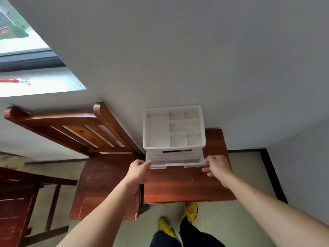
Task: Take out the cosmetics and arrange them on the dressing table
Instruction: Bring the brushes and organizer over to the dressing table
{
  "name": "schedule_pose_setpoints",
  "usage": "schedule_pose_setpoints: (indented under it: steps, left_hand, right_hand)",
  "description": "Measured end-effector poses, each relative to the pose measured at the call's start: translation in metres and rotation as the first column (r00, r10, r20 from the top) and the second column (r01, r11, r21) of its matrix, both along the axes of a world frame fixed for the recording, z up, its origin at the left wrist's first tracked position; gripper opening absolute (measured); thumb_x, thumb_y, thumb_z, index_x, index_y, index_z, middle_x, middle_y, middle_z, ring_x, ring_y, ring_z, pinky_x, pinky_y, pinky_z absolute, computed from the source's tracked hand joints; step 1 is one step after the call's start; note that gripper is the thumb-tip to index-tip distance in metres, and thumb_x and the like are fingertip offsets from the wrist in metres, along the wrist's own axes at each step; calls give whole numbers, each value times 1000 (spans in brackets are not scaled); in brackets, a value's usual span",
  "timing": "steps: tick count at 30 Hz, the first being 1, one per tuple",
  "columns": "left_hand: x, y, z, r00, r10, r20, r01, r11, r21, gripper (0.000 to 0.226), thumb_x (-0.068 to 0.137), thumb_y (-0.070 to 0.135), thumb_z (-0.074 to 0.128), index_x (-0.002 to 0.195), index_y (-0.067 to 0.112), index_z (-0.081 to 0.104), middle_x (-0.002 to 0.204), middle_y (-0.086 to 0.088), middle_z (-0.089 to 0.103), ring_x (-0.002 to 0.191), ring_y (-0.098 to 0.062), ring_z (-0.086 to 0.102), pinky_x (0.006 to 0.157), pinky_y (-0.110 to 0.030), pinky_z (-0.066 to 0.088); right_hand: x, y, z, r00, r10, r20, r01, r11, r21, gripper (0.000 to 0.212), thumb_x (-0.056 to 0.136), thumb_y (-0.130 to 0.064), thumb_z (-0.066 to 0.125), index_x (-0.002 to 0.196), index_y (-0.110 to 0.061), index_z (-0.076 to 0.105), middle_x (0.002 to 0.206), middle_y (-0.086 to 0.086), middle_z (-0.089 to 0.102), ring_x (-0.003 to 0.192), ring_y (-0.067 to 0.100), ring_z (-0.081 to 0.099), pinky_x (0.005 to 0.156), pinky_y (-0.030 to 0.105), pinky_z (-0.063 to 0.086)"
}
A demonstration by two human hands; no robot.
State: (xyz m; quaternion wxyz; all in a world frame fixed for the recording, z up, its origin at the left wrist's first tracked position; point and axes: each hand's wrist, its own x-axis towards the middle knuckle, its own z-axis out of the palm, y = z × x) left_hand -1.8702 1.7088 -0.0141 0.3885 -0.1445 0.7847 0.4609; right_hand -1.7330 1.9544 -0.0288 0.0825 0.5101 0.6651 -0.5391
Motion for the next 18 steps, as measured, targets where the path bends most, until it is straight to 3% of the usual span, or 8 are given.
schedule_pose_setpoints:
  steps: [4, 8, 12, 18]
  left_hand:
    - [12, -12, -8, 1000, -17, -24, 15, 998, -69, 13, 92, 19, 59, 97, 6, 58, 92, -14, 65, 78, -24, 62, 72, -42, 58]
    - [19, -11, -11, 1000, -2, -21, 1, 999, -47, 23, 89, 9, 55, 110, 3, 54, 86, -10, 60, 65, -18, 57, 59, -31, 51]
    - [25, -9, -12, 999, 50, -14, -50, 999, -2, 25, 89, 4, 56, 113, 5, 50, 91, -9, 57, 67, -19, 58, 59, -34, 52]
    - [23, -14, -16, 999, 36, -25, -37, 999, -25, 26, 90, 11, 57, 114, 6, 51, 86, -11, 58, 63, -20, 55, 64, -35, 52]
  right_hand:
    - [16, -14, 0, 1000, 18, 9, -18, 1000, 1, 28, 97, -34, 58, 95, -8, 68, 86, 5, 72, 75, 17, 73, 65, 33, 60]
    - [22, -19, -3, 999, 32, 30, -33, 999, 24, 15, 93, -27, 64, 94, -13, 70, 84, 3, 73, 77, 18, 72, 71, 37, 62]
    - [20, -23, -2, 999, 8, 32, -9, 999, 39, 11, 92, -24, 65, 93, -13, 69, 81, 3, 73, 77, 20, 73, 73, 42, 62]
    - [21, -22, -1, 1000, 19, 23, -20, 999, 35, 15, 92, -23, 65, 101, -11, 68, 92, 3, 71, 79, 16, 72, 67, 33, 60]
